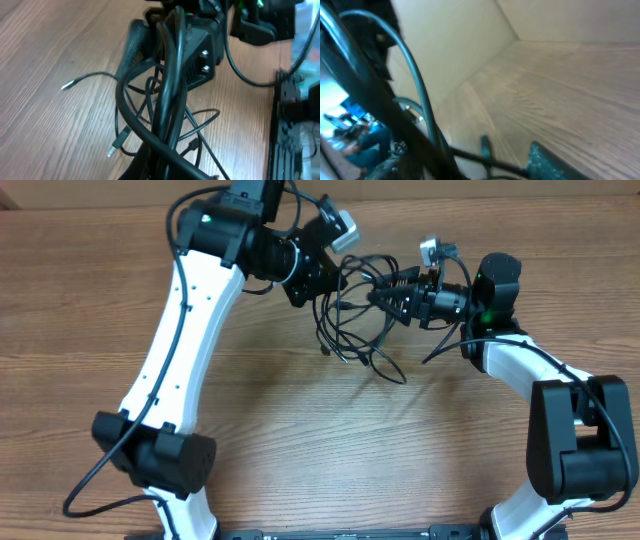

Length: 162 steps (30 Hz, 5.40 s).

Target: Untangle cables

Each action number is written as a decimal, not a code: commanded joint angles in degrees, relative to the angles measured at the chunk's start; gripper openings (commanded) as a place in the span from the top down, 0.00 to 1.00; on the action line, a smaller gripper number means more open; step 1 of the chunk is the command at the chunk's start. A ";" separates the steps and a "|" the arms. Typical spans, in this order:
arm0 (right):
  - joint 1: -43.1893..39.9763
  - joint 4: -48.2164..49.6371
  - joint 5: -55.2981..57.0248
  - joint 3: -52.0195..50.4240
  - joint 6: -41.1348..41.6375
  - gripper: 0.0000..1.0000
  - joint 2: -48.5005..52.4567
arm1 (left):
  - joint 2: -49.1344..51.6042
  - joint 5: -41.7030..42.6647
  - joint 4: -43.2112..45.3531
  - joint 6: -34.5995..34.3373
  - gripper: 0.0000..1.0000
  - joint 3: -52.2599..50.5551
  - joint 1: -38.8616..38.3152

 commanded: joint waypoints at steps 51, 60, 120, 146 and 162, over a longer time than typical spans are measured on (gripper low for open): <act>6.75 14.14 1.25 0.20 28.65 0.00 -1.22 | -3.72 -23.58 -0.57 -114.09 0.96 3.52 7.58; 7.82 11.26 1.92 0.17 29.75 0.00 -1.22 | -3.72 -24.24 -0.31 -121.59 0.96 3.52 7.37; 14.62 -12.46 28.22 0.17 16.31 0.67 -1.22 | -3.72 -14.95 -0.22 -139.58 0.96 3.52 6.56; 14.56 -12.46 18.71 0.17 16.33 0.96 -1.22 | -3.72 -22.34 -1.01 -141.72 0.96 3.52 18.86; 13.20 -12.44 17.40 0.17 16.33 0.96 -1.22 | -3.72 -25.31 -6.47 -140.98 0.96 3.52 29.79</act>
